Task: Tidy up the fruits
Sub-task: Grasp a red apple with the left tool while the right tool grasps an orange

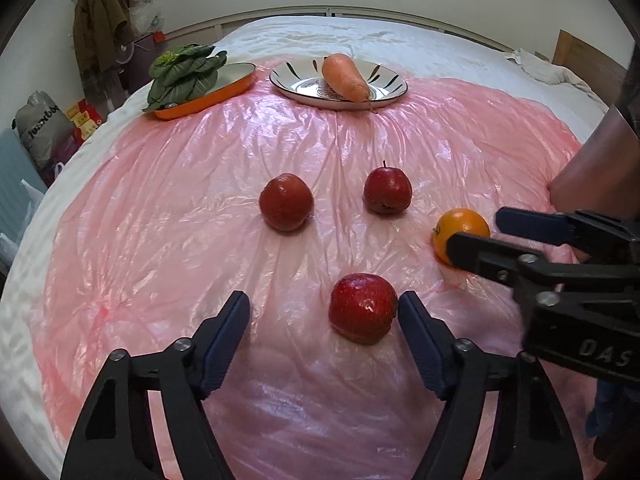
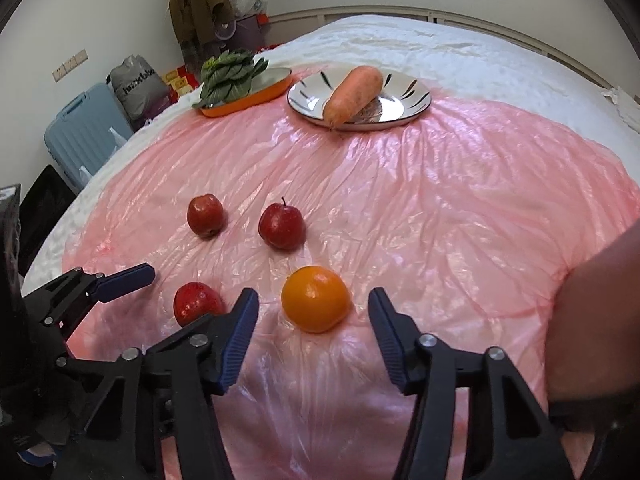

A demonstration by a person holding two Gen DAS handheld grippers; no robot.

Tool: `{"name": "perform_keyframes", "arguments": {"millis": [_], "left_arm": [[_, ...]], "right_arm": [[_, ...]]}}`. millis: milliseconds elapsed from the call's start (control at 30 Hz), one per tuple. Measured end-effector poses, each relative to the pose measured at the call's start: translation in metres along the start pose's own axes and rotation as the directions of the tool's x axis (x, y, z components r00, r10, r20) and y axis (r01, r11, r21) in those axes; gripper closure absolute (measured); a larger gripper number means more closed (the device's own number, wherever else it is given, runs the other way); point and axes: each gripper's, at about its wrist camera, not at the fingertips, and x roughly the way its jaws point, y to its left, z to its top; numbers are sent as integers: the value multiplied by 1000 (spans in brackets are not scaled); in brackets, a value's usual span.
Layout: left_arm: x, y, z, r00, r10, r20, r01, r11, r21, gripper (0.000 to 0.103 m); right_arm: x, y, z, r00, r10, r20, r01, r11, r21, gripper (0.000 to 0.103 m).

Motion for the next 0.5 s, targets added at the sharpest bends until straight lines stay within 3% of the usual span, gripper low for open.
{"name": "perform_keyframes", "arguments": {"millis": [133, 200, 233, 367, 500], "left_arm": [[5, -3, 0, 1000, -22, -11, 22, 1000, 20, 43], [8, -3, 0, 999, -34, -19, 34, 999, 21, 53], [9, -3, -1, 999, -43, -21, 44, 999, 20, 56], [10, -2, 0, 997, -77, -19, 77, 997, 18, 73], [8, 0, 1, 995, -96, -9, 96, 995, 13, 73]], "right_arm": [[11, 1, 1, 1000, 3, -21, -3, 1000, -3, 33], [15, 0, 1, 999, 6, -32, -6, 1000, -1, 41], [17, 0, 1, 999, 6, -38, -7, 1000, -1, 50], [23, -2, 0, 999, 24, -36, -23, 1000, 13, 50], [20, -3, -1, 999, 29, -27, -28, 999, 17, 50]]}}
